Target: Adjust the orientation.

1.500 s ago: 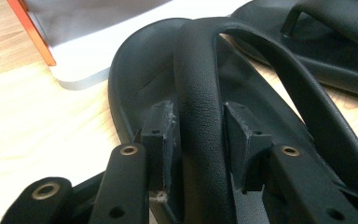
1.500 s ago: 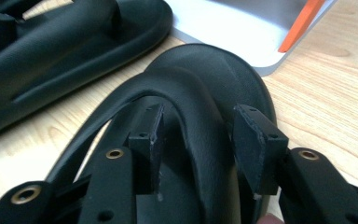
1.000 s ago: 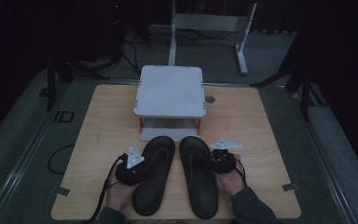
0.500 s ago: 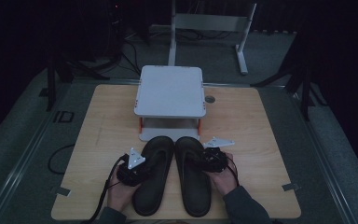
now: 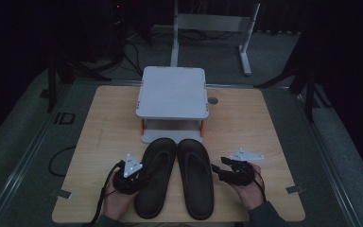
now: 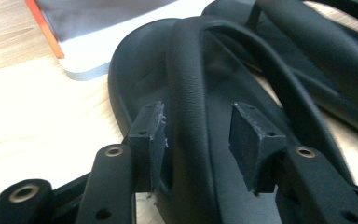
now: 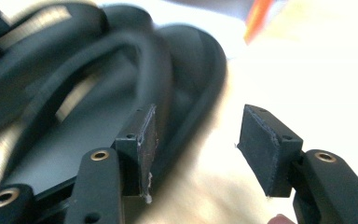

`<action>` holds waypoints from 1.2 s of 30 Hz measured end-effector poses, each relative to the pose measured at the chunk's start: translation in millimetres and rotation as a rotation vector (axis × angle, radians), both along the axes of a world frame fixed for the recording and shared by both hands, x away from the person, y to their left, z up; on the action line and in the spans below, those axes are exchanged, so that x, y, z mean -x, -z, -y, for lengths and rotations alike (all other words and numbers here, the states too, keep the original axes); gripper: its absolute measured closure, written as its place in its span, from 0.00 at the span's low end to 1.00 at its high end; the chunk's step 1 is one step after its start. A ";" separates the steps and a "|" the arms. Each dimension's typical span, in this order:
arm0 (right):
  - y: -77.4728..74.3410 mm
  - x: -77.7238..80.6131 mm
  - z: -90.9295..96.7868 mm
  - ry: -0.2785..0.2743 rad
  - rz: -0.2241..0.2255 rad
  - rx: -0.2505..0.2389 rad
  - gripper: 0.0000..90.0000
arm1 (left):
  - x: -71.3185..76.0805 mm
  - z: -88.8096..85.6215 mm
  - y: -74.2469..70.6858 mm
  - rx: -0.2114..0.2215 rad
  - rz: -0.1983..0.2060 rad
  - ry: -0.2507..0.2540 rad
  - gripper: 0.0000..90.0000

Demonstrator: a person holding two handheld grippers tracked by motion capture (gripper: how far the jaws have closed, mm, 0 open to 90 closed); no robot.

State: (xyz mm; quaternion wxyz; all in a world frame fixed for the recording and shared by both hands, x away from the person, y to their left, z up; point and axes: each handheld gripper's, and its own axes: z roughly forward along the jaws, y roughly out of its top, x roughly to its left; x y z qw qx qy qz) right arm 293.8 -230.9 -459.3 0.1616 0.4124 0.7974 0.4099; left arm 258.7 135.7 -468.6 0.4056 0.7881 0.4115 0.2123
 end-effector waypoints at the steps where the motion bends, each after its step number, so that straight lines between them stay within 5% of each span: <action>1: 3.3 1.7 1.7 -0.002 -0.008 0.015 0.51 | 1.3 0.2 -1.2 0.009 0.001 0.001 0.58; 9: 19.6 15.3 -3.5 -0.050 -0.049 0.127 0.53 | 12.4 10.8 -9.7 0.047 0.005 0.047 0.55; 17: 19.2 18.0 -7.6 -0.096 -0.057 0.120 0.55 | 15.3 26.1 -10.9 0.082 -0.035 0.126 0.53; 30: 20.5 27.8 -42.1 -0.260 -0.026 0.149 0.53 | 16.9 42.0 -3.7 0.052 -0.061 0.166 0.42; 36: 20.1 28.4 -45.3 -0.262 -0.013 0.154 0.54 | 18.6 53.8 1.7 0.001 -0.062 0.157 0.35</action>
